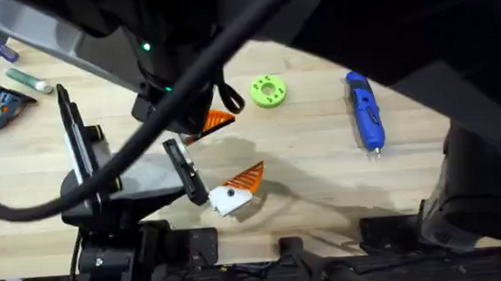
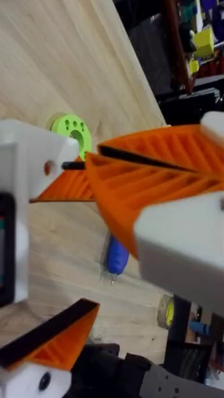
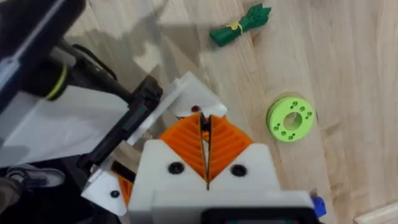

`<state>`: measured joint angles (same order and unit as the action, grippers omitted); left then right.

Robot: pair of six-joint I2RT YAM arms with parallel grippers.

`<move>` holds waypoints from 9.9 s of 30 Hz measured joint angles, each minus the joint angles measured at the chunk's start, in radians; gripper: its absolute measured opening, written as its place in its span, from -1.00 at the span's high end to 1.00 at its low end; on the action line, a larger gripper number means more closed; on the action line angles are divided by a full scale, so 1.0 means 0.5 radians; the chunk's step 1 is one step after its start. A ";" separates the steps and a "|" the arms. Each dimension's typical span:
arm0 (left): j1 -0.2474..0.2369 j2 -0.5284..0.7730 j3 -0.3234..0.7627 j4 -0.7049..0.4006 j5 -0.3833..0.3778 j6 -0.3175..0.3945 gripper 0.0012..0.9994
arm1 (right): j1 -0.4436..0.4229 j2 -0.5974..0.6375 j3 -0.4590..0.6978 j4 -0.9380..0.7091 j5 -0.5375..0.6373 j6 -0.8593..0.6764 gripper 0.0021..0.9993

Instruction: Pick up the gripper from the table and insert it into the empty holder that is missing its gripper. Then pick up a screw, insert it into the mounting hole, and use the screwdriver to tighten it. Finally, clean up the table by picking up the vegetable and placing it into the bucket.

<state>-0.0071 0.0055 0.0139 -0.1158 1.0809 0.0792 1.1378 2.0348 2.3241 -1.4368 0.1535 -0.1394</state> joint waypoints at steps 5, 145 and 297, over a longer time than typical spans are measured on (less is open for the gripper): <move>0.000 -0.001 0.000 0.000 0.000 0.000 -0.97 | 0.000 0.040 0.000 0.001 -0.001 0.000 0.99; 0.000 0.003 0.000 -0.001 0.003 -0.007 -0.97 | -0.402 -0.282 0.035 -0.291 0.192 0.550 -0.90; 0.000 0.004 0.000 -0.001 0.008 -0.024 0.97 | -1.998 -0.694 -2.255 0.916 -0.115 0.492 -0.98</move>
<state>-0.0071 0.0074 0.0139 -0.1162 1.0847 0.0673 0.1387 1.6877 1.1965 -0.9788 0.0960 0.1067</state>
